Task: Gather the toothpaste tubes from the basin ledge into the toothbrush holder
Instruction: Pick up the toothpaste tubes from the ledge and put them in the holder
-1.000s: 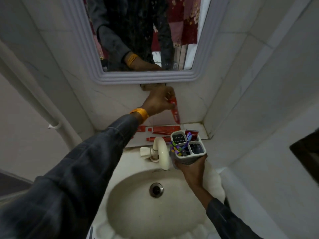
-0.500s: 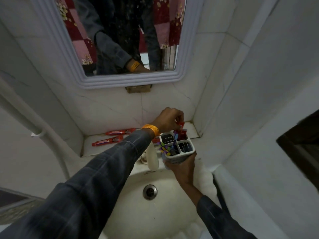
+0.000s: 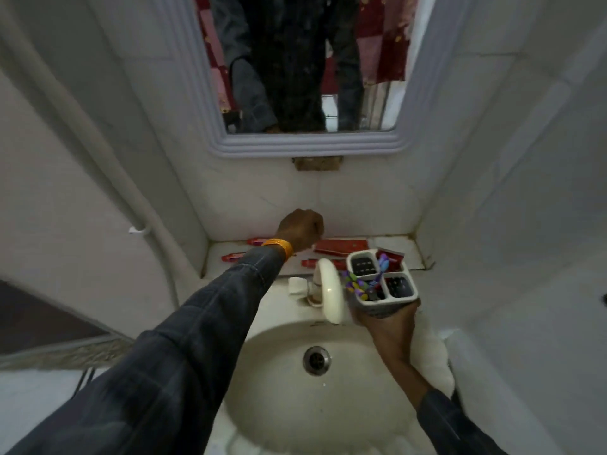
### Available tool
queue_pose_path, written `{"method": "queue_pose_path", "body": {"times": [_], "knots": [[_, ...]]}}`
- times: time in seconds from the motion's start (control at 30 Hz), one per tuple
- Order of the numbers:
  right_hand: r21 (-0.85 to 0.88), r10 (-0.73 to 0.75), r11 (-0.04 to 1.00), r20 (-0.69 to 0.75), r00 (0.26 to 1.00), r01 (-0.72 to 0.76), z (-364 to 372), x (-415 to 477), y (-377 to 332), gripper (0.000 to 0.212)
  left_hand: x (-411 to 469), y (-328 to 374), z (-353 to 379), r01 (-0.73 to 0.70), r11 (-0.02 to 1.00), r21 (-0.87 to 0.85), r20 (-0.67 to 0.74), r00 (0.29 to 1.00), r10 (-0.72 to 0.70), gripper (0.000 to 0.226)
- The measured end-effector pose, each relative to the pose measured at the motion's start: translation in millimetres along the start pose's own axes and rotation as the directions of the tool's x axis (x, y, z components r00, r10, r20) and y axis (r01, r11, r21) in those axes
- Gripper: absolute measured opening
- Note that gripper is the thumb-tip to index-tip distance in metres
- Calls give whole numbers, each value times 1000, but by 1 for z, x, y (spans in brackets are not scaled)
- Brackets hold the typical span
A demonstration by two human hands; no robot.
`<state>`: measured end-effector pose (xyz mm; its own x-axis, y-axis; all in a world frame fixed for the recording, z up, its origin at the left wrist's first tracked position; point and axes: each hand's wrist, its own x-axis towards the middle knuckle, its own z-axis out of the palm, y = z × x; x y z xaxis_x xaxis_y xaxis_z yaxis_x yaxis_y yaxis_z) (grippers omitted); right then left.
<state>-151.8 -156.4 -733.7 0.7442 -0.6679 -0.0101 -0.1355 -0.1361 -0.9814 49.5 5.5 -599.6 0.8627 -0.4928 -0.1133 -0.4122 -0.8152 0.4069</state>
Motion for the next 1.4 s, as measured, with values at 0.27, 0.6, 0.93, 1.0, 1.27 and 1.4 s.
{"method": "queue_pose_path", "body": {"times": [0.27, 0.6, 0.93, 1.0, 1.27, 1.4], "knots": [[-15, -43, 999, 14, 999, 44, 0, -4, -2, 118, -40, -108, 22, 296, 949, 110, -15, 955, -297, 38], [-53, -98, 994, 10, 995, 99, -2, -5, -9, 114, -33, -118, 42, 293, 955, 36, -9, 956, -293, 65], [26, -23, 999, 11, 1000, 22, -1, -7, -14, 110, -17, -22, -44, -7, 932, -363, -201, 977, -72, 26], [31, -19, 999, 15, 1000, 18, -1, -7, -13, 113, -13, 7, -50, -107, 895, -433, -144, 988, 48, 26], [38, -7, 999, 34, 999, 5, -5, -3, -10, 118, 2, 65, 3, -279, 955, -101, -27, 960, 278, 23], [39, 24, 999, 19, 1000, -25, -8, 0, -5, 119, 7, 62, 24, -272, 962, -23, 30, 962, 273, 14]]}}
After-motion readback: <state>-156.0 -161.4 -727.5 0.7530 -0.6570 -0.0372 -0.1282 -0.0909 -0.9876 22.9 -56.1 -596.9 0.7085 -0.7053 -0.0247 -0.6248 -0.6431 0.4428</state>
